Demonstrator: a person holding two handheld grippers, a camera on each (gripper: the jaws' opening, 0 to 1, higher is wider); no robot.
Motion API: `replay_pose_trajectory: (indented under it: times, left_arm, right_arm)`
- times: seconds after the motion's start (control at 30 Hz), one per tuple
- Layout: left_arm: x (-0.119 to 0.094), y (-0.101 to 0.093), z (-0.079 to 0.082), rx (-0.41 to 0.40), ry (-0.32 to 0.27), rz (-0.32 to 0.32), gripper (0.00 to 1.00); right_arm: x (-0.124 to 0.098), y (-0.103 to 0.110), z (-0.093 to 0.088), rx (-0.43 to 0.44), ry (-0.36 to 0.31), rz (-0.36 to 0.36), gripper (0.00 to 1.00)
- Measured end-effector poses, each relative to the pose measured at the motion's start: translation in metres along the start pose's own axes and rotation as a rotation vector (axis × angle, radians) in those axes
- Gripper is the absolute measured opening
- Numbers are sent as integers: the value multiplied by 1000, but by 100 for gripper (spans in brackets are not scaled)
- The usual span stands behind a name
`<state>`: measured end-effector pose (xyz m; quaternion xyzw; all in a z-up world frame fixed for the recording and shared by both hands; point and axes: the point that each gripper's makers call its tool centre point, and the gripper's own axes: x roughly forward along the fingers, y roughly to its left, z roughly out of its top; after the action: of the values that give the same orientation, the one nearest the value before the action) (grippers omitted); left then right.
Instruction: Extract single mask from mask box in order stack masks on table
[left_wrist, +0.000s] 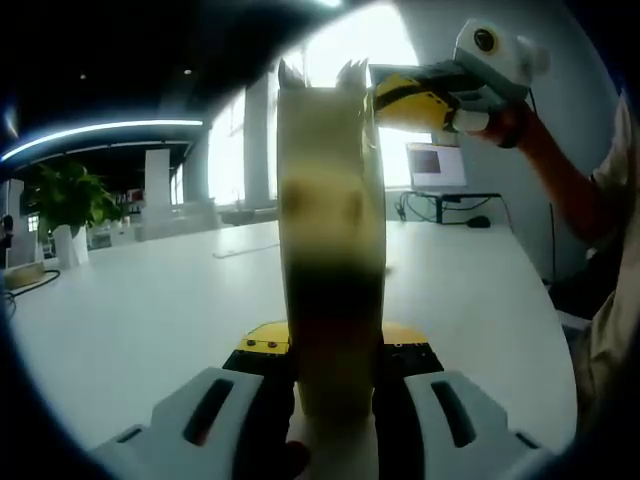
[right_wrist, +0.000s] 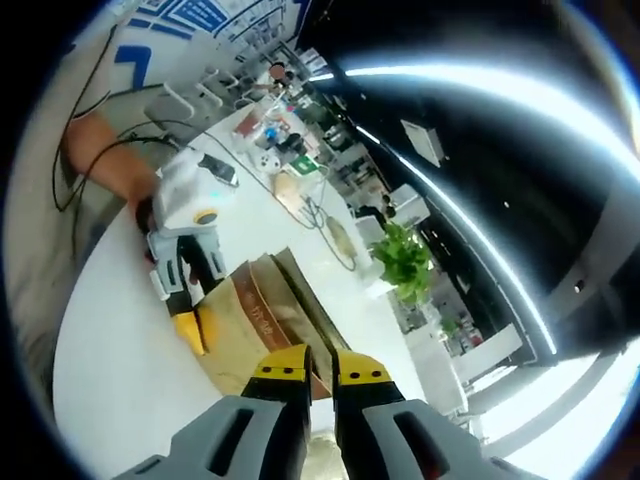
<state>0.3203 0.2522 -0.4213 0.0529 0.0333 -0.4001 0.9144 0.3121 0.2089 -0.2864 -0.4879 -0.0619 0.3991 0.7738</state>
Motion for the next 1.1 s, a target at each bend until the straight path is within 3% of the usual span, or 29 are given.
replay_pose_trajectory:
  times: [0.83,1.1]
  left_arm:
    - [1,0,0,-2,0,-1,20]
    - [1,-1,0,-3,1,-1,20]
  right_arm:
    - [13,5,2,-43,72,116,2]
    - [17,10,6,-171,157,267,0]
